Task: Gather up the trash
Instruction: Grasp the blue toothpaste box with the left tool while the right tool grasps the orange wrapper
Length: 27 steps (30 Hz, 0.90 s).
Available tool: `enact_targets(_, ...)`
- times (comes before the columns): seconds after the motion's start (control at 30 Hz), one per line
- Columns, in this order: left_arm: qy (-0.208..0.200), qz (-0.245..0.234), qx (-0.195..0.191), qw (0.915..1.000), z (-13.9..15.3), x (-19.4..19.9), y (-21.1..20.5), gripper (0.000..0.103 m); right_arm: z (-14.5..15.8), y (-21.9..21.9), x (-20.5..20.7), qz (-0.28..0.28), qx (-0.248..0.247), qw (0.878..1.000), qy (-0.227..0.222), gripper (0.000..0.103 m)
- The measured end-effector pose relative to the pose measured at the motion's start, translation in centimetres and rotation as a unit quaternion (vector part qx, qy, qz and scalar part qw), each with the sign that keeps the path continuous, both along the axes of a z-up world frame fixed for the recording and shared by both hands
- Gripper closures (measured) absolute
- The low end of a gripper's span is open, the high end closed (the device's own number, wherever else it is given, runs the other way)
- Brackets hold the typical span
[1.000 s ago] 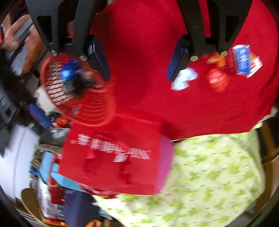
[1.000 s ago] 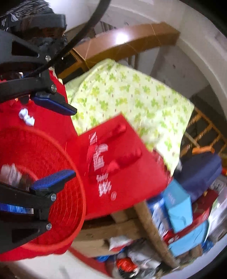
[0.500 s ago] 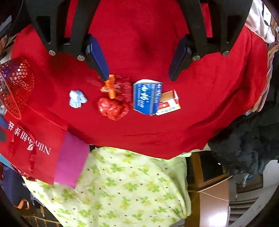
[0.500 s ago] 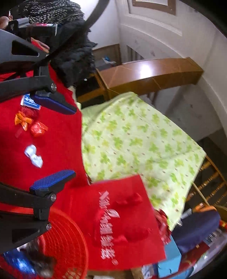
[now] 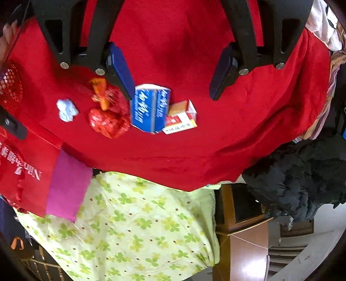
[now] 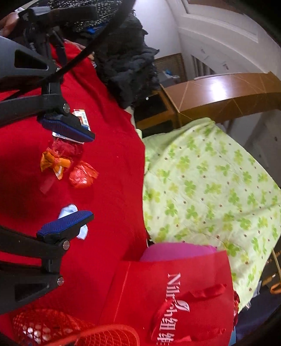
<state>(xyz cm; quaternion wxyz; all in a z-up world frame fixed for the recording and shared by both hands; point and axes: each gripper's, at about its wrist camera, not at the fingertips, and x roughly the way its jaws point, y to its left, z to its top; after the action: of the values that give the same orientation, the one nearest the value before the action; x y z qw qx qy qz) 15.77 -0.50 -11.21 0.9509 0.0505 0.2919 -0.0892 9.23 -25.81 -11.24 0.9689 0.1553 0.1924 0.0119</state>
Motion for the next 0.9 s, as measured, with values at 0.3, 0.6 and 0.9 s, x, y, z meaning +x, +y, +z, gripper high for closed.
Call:
enact_targets(0.3,-0.009,0.012,0.010,0.9998,-2.2,2.7,-0.1,0.031,-1.4,1.3,1.8,-0.001,-0.003,0.999,0.034,0.034)
enact_targets(0.6,0.005,0.018,-0.009,0.9998,-2.5,3.5,0.8,0.030,-3.1,2.3,3.4,0.009,-0.010,0.997,0.077,0.034)
enact_targets(0.9,0.014,0.028,-0.016,0.9994,-2.8,4.4,1.4,0.029,-2.4,2.1,5.9,0.016,-0.013,0.996,0.092,0.034)
